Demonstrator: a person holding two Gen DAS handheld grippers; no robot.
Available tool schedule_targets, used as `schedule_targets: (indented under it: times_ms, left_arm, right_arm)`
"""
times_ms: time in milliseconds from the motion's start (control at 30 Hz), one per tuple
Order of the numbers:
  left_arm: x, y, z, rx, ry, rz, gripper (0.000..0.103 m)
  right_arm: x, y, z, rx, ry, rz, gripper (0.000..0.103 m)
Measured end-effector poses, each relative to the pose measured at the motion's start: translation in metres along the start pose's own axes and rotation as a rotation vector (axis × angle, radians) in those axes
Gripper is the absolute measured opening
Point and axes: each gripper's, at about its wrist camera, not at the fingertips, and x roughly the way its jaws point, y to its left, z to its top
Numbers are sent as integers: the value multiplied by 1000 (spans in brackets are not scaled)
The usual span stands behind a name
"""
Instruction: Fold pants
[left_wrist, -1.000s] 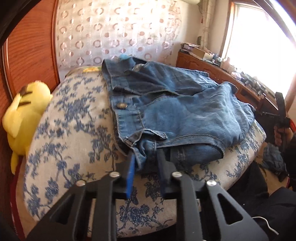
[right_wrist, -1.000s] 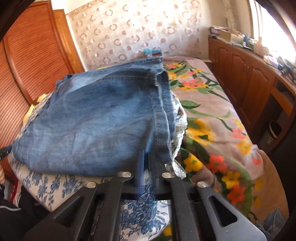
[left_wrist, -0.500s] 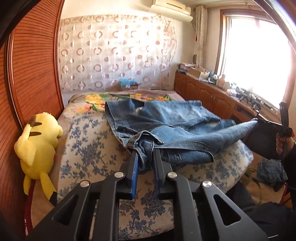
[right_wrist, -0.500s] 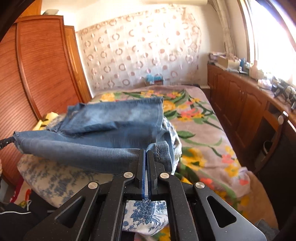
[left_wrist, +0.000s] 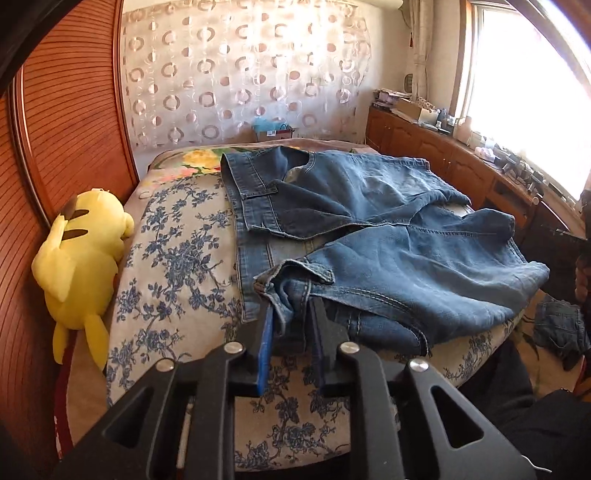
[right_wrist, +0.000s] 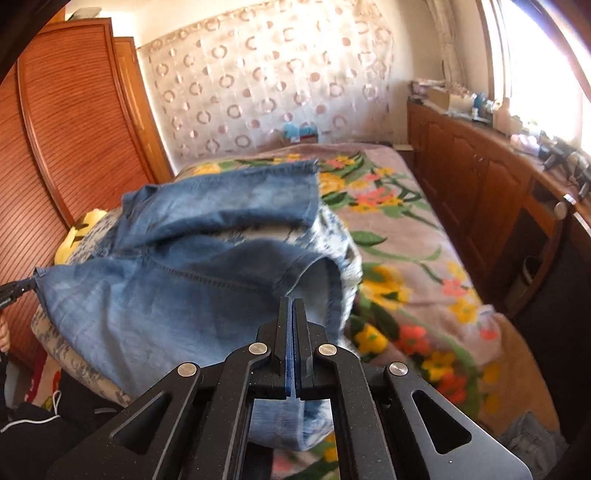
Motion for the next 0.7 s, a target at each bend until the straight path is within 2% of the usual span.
schedule_targets:
  times_ms: [167,233,300,333,400,467,700]
  left_arm:
    - [-14,2,-5,-1,-8,5,37]
    - [-22,2,-6,5,-24,5,41]
    - [-30,3,-6,8,-39,-2,43]
    - [-34,4,-6,9,-46,1,45]
    - [-40,6,-4,7,-69,9,58]
    - [-42,7,-1,2,-81,-8,66]
    - [-27,10,14,-16,-91,-20,70]
  right_arm:
    - [13,16,-8,-10,22,37,0]
    - [16,22,-9,-19,25,41,3]
    - [19,27,-9,-32,25,40,16]
    - [22,29,-8,-33,25,43,18]
    - [25,32,-8,-38,27,40,36]
    - [27,34,-8,-39,22,29,38]
    - [31,39,-7,-40,17,41,44]
